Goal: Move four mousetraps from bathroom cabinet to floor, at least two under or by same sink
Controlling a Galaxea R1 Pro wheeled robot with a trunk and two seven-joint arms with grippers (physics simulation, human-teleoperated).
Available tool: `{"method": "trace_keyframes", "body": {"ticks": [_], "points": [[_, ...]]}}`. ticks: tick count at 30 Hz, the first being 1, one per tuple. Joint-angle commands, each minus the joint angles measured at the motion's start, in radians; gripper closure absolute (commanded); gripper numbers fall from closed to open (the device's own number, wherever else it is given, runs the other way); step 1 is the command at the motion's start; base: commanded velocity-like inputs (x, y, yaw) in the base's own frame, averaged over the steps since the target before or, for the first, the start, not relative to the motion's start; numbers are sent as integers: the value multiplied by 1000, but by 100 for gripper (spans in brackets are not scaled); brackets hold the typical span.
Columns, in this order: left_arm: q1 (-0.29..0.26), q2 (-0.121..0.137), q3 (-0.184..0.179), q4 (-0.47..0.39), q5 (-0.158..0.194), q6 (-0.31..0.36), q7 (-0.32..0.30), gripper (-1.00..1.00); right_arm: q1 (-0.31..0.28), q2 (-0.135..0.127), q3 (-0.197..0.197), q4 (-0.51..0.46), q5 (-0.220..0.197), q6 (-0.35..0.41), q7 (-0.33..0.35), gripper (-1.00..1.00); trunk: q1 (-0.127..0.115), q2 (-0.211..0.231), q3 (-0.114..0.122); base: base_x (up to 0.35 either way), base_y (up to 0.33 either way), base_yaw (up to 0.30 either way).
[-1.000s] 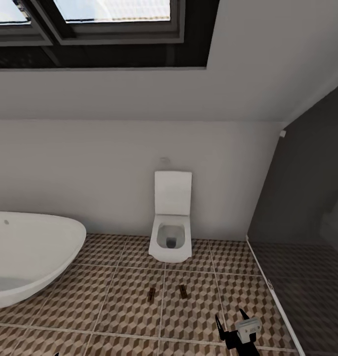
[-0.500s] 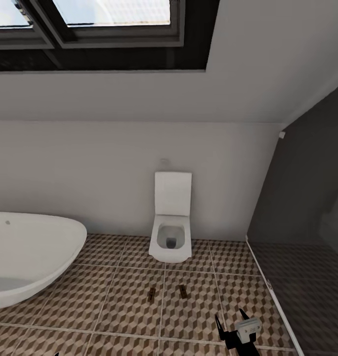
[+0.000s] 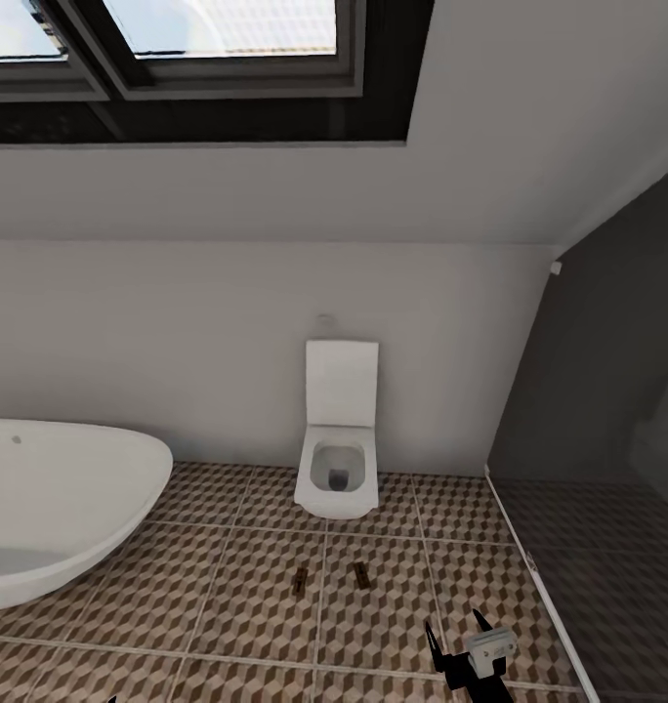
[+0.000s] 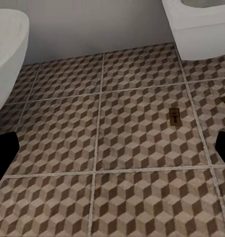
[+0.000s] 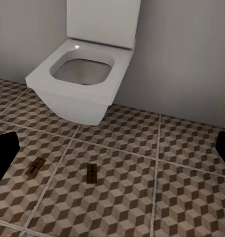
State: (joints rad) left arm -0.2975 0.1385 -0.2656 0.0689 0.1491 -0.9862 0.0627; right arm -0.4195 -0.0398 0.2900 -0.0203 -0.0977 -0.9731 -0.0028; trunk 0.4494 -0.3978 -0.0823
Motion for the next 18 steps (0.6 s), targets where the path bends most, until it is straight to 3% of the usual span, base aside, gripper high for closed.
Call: {"method": "trace_keyframes", "body": {"ticks": [1,18], "points": [[-2,0,-9,3,3,-5,6,-100,-1,0,9,0,-10,-2,0,-100,1,-2,-2,0,0,0],[-2,0,-9,3,3,-5,6,-100,-1,0,9,0,-10,-2,0,-100,1,-2,-2,0,0,0]]}}
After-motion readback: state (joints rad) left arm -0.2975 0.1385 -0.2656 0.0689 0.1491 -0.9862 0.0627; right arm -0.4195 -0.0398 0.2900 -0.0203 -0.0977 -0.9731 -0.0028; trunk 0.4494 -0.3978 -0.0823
